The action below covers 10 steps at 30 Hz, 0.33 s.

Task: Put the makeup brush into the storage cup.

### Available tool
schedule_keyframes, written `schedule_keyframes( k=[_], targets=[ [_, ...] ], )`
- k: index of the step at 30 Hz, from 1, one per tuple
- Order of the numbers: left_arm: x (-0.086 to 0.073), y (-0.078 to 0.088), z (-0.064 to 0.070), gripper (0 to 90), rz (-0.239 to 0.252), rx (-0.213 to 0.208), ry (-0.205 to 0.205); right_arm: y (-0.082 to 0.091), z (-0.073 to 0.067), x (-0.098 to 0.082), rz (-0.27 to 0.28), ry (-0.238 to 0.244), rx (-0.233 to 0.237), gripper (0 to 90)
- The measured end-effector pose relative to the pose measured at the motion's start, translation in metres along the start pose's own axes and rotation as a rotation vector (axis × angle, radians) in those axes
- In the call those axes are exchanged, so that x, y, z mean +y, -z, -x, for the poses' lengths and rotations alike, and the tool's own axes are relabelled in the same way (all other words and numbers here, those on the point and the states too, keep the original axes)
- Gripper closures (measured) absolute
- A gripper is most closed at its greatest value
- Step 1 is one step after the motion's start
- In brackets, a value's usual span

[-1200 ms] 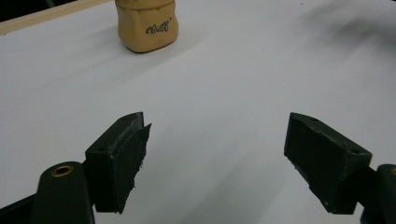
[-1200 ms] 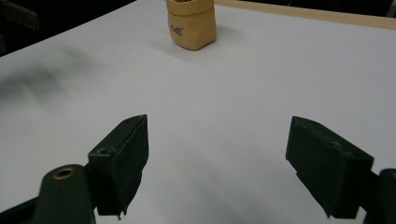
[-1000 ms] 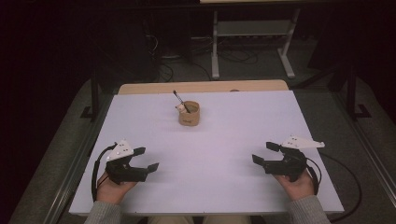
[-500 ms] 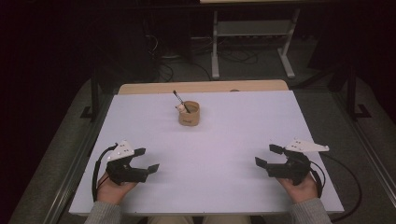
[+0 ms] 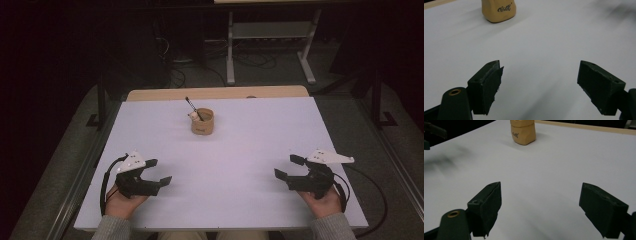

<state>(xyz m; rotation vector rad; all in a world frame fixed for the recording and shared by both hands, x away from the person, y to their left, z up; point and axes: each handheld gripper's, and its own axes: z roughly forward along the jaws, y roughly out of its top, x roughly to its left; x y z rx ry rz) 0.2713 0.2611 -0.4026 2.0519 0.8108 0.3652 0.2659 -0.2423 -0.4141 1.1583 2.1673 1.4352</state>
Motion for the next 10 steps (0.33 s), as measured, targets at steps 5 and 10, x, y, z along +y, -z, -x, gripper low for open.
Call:
schedule_keyframes(
  k=[5, 10],
  targets=[
    [0.0005, -0.0005, 0.0004, 18.6, 0.002, -0.001, 0.001, 0.0006, -0.0002, -0.0003, -0.002, 0.008, -0.004, 17.1],
    [0.0003, -0.0014, 0.0, 18.6, -0.001, -0.005, 0.004, 0.0, -0.0005, -0.0003, -0.005, 0.007, -0.001, 17.1]
  ],
)
